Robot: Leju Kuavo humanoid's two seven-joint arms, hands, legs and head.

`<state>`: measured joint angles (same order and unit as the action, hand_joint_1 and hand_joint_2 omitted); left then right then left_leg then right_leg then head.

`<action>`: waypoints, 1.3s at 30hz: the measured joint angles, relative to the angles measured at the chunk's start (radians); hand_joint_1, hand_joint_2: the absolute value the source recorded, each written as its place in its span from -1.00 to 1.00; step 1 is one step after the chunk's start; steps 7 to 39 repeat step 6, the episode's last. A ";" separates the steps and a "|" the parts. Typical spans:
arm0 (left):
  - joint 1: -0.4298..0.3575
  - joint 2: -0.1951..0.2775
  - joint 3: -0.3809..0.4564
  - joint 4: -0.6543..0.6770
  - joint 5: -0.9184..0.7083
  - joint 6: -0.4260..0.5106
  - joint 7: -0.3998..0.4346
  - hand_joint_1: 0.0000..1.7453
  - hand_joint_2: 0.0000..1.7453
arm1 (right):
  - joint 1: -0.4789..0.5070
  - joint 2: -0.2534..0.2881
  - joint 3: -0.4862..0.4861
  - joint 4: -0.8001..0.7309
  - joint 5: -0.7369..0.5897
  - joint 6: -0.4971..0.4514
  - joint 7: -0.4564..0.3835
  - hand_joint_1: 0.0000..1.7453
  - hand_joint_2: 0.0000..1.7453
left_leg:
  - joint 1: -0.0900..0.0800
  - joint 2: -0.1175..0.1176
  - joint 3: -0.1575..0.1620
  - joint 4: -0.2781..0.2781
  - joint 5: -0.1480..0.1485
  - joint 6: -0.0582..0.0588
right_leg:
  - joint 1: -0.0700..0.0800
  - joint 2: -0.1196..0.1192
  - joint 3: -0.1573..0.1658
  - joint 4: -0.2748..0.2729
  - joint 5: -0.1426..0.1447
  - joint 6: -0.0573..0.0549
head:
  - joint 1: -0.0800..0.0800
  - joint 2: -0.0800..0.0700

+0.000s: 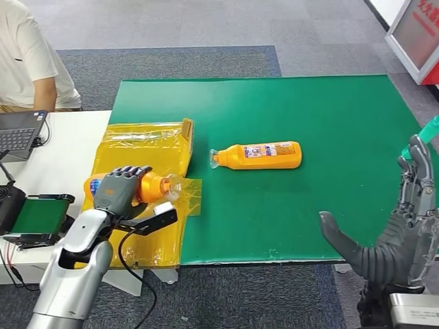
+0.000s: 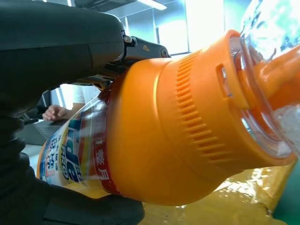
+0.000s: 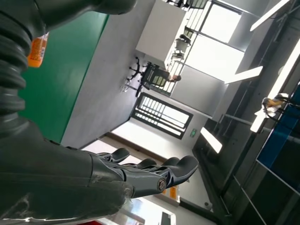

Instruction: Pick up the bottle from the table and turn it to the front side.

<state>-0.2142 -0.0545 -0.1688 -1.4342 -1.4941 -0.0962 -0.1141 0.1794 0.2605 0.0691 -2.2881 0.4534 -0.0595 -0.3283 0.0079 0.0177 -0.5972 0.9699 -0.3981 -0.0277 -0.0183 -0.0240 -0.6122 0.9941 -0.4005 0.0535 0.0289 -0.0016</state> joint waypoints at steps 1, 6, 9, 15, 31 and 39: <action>-0.003 -0.003 -0.005 0.003 0.003 0.002 0.000 1.00 1.00 | 0.000 0.000 0.000 0.000 -0.042 0.022 0.007 -1.00 1.00 | 0.000 0.000 0.000 0.000 0.000 0.000 | 0.000 0.000 0.000 0.000 0.000 0.000 | 0.000 0.000; -0.021 -0.016 -0.022 0.018 0.024 0.006 0.000 1.00 1.00 | -0.003 0.000 0.000 0.000 -0.192 0.117 0.042 -1.00 1.00 | 0.000 0.000 0.000 0.000 0.000 0.000 | 0.000 0.000 0.000 0.000 0.000 0.000 | 0.000 0.000; -0.021 -0.016 -0.022 0.018 0.024 0.006 0.000 1.00 1.00 | -0.003 0.000 0.000 0.000 -0.192 0.117 0.042 -1.00 1.00 | 0.000 0.000 0.000 0.000 0.000 0.000 | 0.000 0.000 0.000 0.000 0.000 0.000 | 0.000 0.000; -0.021 -0.016 -0.022 0.018 0.024 0.006 0.000 1.00 1.00 | -0.003 0.000 0.000 0.000 -0.192 0.117 0.042 -1.00 1.00 | 0.000 0.000 0.000 0.000 0.000 0.000 | 0.000 0.000 0.000 0.000 0.000 0.000 | 0.000 0.000; -0.021 -0.016 -0.022 0.018 0.024 0.006 0.000 1.00 1.00 | -0.003 0.000 0.000 0.000 -0.192 0.117 0.042 -1.00 1.00 | 0.000 0.000 0.000 0.000 0.000 0.000 | 0.000 0.000 0.000 0.000 0.000 0.000 | 0.000 0.000; -0.021 -0.016 -0.022 0.018 0.024 0.006 0.000 1.00 1.00 | -0.003 0.000 0.000 0.000 -0.192 0.117 0.042 -1.00 1.00 | 0.000 0.000 0.000 0.000 0.000 0.000 | 0.000 0.000 0.000 0.000 0.000 0.000 | 0.000 0.000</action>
